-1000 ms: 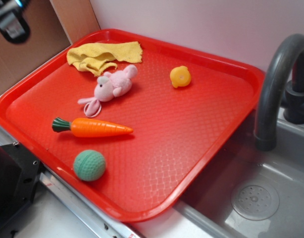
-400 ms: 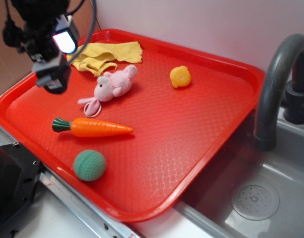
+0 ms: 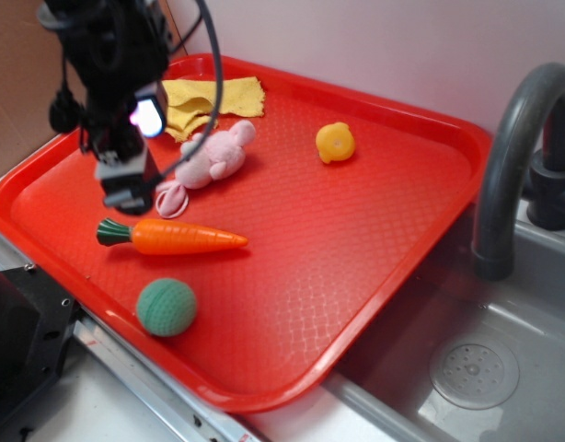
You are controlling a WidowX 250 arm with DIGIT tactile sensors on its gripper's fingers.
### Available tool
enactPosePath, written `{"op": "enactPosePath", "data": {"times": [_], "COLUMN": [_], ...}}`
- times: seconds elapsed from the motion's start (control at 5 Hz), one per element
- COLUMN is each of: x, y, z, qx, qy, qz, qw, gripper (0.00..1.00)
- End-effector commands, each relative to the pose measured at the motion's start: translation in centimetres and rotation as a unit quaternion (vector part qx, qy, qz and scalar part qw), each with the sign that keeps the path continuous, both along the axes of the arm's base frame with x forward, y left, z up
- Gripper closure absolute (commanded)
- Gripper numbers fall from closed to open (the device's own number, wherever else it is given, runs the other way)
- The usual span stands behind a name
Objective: Grab the carrot.
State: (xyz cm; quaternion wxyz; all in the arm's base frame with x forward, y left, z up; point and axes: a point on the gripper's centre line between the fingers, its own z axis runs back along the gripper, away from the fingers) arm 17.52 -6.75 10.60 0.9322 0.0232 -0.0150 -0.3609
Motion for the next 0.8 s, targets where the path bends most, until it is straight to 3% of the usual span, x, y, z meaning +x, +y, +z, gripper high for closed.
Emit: {"op": "enactPosePath", "data": {"times": [0.0, 0.4, 0.6], "x": [-0.4, -1.3, -1.4], "y": [0.1, 1.2, 1.7], "z": [-3.7, -8.4, -9.6], "qx": [0.031, 0.061, 0.06], "qy": [0.023, 0.075, 0.088], "qz": [0.001, 0.011, 0.015], "qw": [0.999, 0.995, 0.994], "gripper": [0.0, 0.0, 0.0]}}
